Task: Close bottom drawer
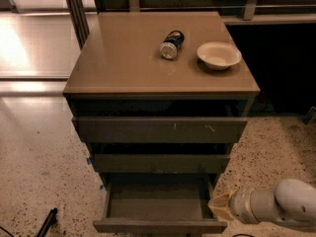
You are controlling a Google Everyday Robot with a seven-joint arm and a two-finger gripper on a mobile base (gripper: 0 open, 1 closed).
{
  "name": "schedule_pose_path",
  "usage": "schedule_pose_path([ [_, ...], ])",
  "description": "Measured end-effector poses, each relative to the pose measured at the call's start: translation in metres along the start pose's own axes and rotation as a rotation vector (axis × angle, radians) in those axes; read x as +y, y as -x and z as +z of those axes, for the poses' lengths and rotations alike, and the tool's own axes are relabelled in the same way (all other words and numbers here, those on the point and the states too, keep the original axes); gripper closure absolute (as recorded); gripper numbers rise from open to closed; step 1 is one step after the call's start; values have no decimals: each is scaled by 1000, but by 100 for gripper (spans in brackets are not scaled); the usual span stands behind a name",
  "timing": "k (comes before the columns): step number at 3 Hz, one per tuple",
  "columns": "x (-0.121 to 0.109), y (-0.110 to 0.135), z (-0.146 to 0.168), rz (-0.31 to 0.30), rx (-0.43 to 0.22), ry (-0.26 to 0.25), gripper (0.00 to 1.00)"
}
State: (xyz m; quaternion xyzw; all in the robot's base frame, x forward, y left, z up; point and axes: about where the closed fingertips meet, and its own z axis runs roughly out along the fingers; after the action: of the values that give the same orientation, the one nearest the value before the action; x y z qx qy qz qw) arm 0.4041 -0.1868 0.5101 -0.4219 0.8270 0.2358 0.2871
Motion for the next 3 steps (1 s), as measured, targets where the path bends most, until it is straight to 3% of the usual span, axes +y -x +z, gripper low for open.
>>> schedule_pose_path([
  [1, -8, -50, 55, 100, -30, 38, 100],
  [3, -3, -139, 168, 296, -5, 160, 100],
])
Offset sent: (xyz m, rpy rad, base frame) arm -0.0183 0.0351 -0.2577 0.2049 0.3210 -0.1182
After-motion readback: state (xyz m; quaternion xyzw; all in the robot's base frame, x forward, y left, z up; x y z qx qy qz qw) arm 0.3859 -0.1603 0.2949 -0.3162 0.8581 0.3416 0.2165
